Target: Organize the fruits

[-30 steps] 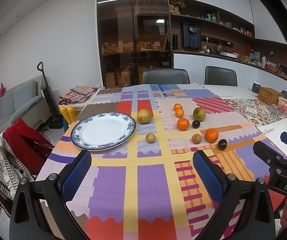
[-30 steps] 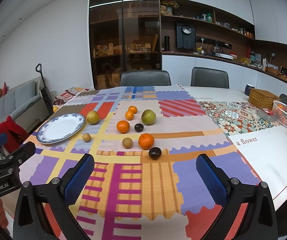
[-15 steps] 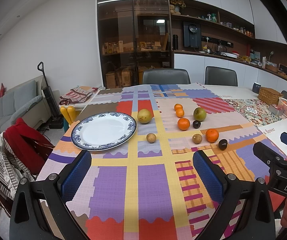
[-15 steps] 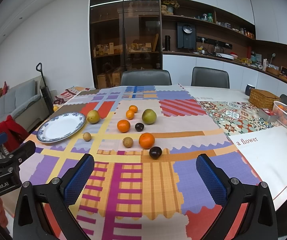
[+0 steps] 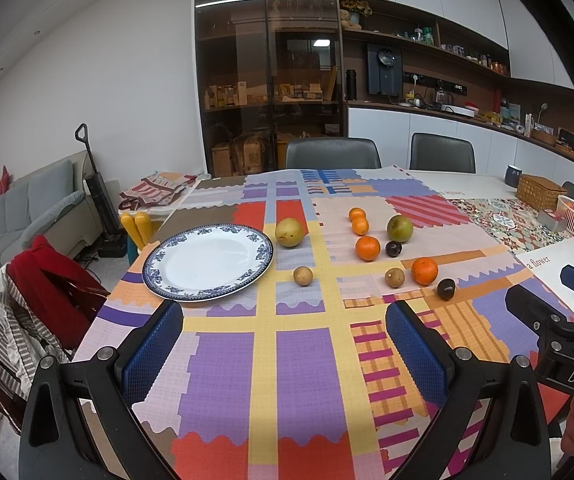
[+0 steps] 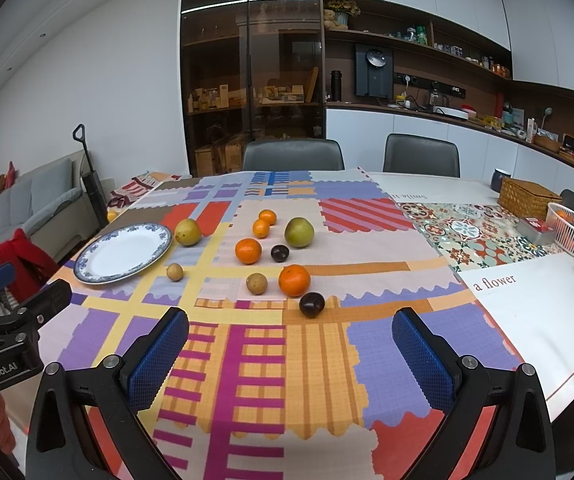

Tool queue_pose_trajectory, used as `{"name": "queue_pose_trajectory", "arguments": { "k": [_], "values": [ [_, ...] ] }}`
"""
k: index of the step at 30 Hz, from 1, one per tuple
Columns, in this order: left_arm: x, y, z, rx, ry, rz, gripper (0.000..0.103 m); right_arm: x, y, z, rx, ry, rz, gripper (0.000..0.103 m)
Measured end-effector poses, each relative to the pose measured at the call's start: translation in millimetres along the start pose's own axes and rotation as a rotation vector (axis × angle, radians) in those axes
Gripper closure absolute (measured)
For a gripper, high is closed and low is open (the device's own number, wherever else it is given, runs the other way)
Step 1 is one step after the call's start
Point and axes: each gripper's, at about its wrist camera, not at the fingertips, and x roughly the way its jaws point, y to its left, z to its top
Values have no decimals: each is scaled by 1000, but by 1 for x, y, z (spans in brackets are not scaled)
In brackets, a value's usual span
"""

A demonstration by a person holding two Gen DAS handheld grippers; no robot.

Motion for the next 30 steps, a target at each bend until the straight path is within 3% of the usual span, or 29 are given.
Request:
{"name": "queue_pose_trajectory", "arguments": {
  "k": [17, 30],
  "values": [
    [7, 7, -3, 0, 7, 12, 0, 3, 2, -3, -2, 16, -1, 0],
    [41, 5, 0, 42, 4, 31, 0, 42, 2, -3, -11, 69, -29, 0]
  ]
}}
